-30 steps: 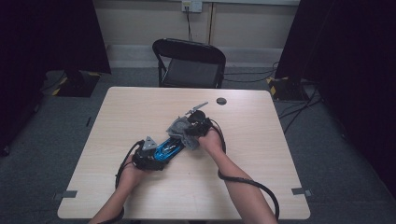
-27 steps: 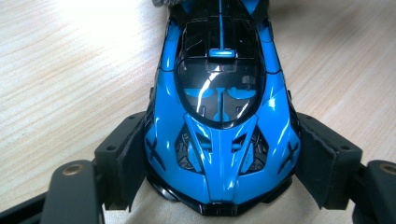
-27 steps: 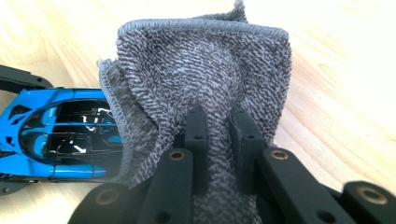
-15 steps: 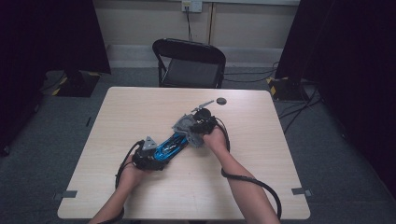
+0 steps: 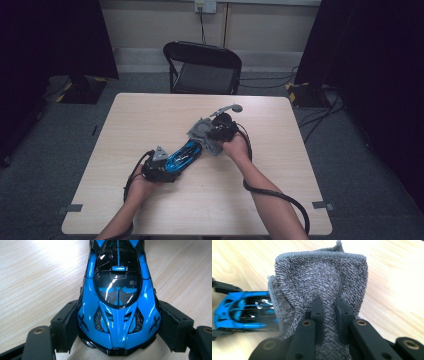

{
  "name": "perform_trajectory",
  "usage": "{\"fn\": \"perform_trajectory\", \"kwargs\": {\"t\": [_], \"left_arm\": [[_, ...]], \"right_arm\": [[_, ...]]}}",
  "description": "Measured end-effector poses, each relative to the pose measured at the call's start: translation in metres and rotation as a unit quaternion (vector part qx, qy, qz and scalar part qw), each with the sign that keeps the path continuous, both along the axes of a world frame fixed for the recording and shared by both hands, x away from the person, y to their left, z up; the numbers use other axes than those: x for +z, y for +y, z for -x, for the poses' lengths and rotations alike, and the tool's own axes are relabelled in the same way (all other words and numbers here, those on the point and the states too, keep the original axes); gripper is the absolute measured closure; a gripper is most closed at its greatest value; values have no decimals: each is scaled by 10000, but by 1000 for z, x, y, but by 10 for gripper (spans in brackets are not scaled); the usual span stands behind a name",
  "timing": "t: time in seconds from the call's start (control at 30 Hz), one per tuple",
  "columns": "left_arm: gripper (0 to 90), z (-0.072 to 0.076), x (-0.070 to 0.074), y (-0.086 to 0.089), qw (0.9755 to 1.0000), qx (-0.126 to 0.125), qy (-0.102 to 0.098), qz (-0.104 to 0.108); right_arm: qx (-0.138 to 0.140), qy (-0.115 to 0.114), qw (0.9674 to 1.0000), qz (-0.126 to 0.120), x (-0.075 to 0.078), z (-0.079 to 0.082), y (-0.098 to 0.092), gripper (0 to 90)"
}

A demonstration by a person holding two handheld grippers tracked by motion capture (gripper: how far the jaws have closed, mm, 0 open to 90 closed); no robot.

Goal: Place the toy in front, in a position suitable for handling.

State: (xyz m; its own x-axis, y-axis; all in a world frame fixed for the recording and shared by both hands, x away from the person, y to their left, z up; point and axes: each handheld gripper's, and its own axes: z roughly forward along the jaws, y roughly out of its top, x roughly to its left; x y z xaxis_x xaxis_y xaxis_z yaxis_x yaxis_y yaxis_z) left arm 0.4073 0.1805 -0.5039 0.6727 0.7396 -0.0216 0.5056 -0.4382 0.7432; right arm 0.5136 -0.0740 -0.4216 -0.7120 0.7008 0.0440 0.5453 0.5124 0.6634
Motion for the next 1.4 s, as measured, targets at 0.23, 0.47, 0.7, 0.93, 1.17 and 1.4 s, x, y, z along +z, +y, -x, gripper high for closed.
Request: {"fn": "perform_trajectory", "kwargs": {"t": [0.23,0.47,0.7,0.93,1.17,1.4], "left_arm": [[252,0,0,0,10000,0,0,-3],[251,0,0,0,10000,9,-9,-13],[252,0,0,0,10000,-5,-18,-32],[252,0,0,0,10000,-4,-18,-33],[252,0,0,0,10000,-6,-18,-32],[252,0,0,0,10000,-4,-13,-29]], "right_arm": [[407,-22,9991,-68,7,16,14,798],[899,99,9959,-30,-3,36,37,798],[1327,198,9910,-8,-12,49,57,797],[1523,260,9879,137,-19,58,72,797],[1626,290,9861,196,-26,61,80,796],[1658,303,9855,196,-30,62,81,796]]}}
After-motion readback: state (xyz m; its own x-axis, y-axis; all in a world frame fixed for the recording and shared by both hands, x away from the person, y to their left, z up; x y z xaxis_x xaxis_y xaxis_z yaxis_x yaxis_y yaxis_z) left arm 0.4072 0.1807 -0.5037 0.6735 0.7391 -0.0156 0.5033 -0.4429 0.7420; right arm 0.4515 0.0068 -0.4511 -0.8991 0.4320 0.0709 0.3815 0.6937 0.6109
